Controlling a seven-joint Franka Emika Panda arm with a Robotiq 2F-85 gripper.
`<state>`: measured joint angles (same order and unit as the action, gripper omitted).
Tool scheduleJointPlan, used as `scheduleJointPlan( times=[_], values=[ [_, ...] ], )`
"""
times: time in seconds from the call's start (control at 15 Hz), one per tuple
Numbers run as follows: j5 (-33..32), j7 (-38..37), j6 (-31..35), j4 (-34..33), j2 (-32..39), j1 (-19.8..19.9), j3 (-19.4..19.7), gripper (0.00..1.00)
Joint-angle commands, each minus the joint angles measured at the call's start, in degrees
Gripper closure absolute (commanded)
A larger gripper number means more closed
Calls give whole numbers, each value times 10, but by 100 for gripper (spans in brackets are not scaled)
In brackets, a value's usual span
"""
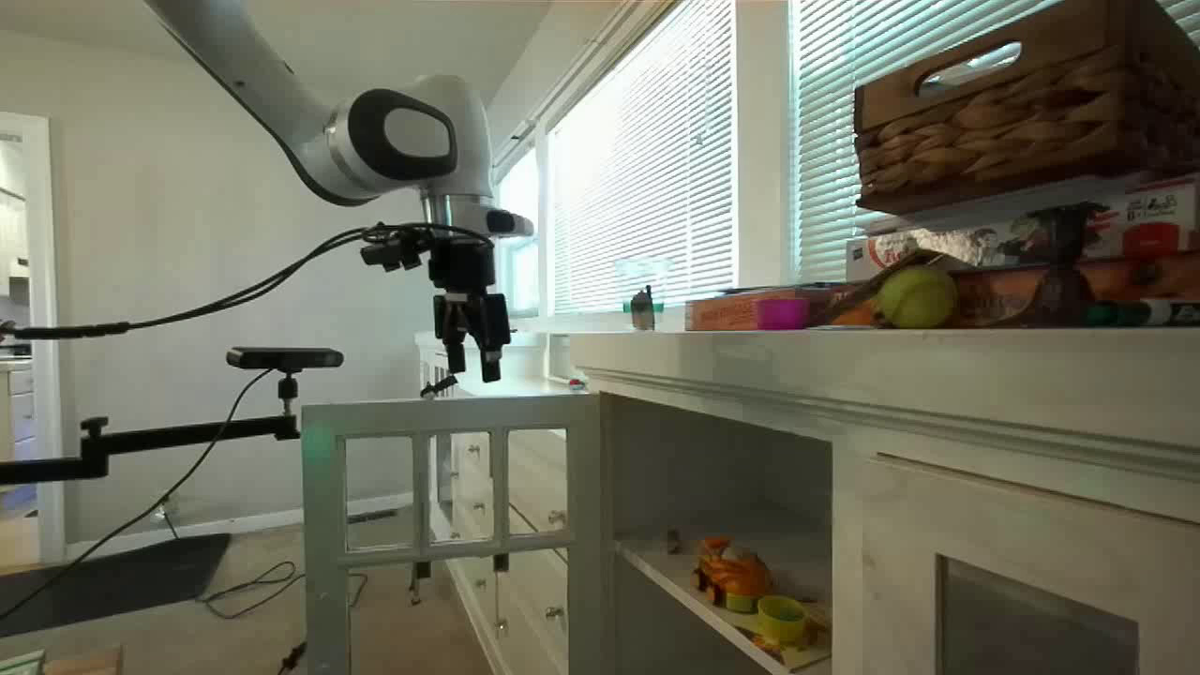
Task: Pour the contents in the clear cup into the basket.
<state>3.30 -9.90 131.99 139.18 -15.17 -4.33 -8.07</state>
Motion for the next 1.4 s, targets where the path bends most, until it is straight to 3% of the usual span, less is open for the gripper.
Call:
scheduleJointPlan(
  times=[0.0, 0.33, 0.53, 0.93, 1.33],
  values=[
    [-1, -1, -1, -1, 0, -4, 4, 0],
    [-1, -1, -1, -1, 0, -4, 4, 0],
    [-10, -53, -8, -32, 3, 17, 9, 0],
    [-49, -96, -24, -170, 31, 49, 17, 0],
    [-108, -131, -49, -313, 93, 55, 14, 0]
  ],
)
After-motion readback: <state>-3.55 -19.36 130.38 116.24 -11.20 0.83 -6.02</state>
